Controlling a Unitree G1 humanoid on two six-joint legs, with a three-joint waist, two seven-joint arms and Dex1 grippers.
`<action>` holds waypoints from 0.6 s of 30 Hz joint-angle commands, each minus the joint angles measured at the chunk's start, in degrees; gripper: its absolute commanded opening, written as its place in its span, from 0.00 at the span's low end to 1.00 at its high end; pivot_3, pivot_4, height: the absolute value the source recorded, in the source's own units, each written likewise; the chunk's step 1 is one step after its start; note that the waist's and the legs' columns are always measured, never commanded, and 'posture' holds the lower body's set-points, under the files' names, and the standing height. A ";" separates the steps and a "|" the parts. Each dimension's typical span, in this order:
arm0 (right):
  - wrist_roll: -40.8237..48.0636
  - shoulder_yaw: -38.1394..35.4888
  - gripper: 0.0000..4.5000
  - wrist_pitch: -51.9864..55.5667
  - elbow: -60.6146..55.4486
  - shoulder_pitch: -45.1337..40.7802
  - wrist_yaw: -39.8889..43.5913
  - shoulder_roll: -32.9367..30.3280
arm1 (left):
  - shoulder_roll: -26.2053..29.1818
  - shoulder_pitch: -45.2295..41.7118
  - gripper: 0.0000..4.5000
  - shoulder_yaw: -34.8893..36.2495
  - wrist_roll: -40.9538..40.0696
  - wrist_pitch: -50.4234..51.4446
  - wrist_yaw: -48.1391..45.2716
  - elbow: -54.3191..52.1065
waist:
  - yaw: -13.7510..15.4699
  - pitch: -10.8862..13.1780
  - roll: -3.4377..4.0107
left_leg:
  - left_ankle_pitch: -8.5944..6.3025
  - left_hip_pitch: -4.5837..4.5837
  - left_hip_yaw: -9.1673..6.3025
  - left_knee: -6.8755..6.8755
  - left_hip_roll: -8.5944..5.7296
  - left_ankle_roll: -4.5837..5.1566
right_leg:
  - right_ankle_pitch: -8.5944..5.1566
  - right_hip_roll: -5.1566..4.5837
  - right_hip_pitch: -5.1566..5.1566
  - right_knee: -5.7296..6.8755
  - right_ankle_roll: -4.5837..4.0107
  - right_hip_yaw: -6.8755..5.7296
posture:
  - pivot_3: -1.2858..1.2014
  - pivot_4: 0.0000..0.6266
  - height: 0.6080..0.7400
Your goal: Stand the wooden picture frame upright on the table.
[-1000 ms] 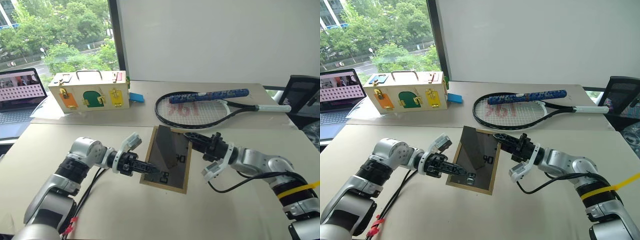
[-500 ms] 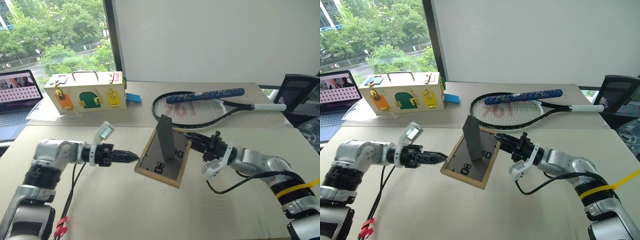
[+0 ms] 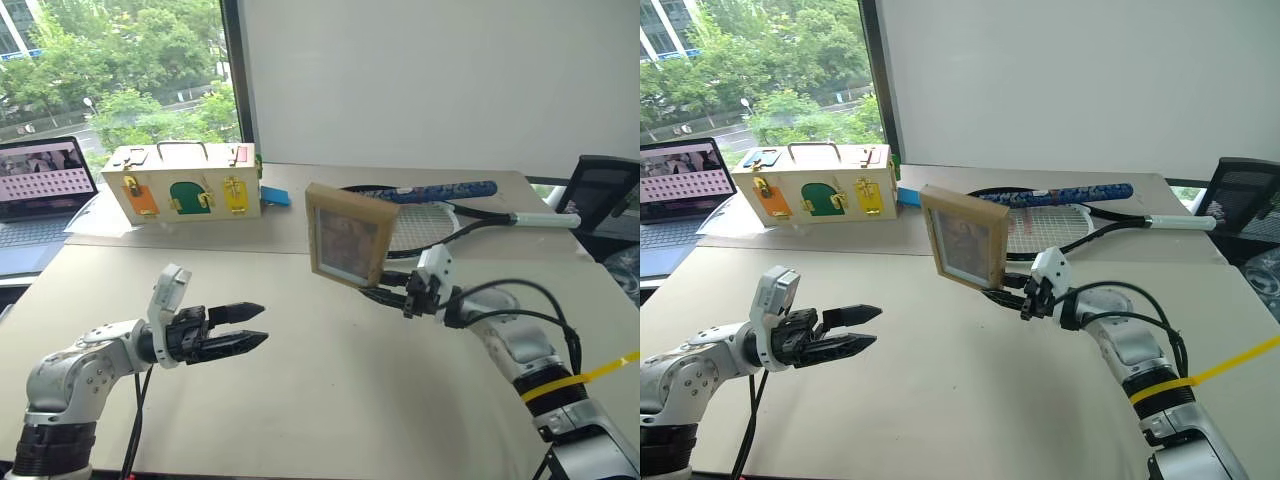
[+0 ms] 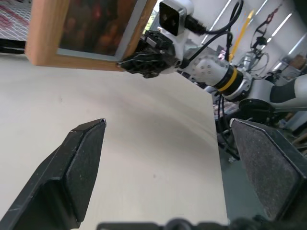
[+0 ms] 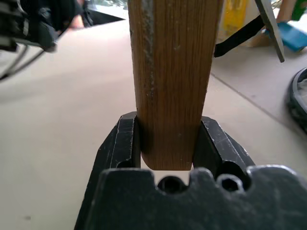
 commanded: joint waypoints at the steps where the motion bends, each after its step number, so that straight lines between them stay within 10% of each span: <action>1: 1.39 -2.45 0.27 8.29 -1.22 -1.86 1.81 0.23 | -1.30 -0.76 1.00 -0.90 3.46 -6.85 2.48 -1.46 | 0.17 0.00 0.00 | 0.00 -0.01 0.02 0.00 0.00 0.00 | 0.00 -0.01 -0.01 -0.03 0.00 0.01 | 0.52 0.24 0.69; 18: -7.83 -3.12 0.27 11.09 11.85 -0.50 9.84 6.35 | -0.42 1.62 1.00 -6.17 4.54 -8.07 3.82 -2.23 | 0.15 0.00 0.01 | 0.00 -0.14 0.02 -0.10 0.00 0.00 | -0.01 0.00 -0.16 -0.07 0.00 -0.01 | 0.52 0.24 0.69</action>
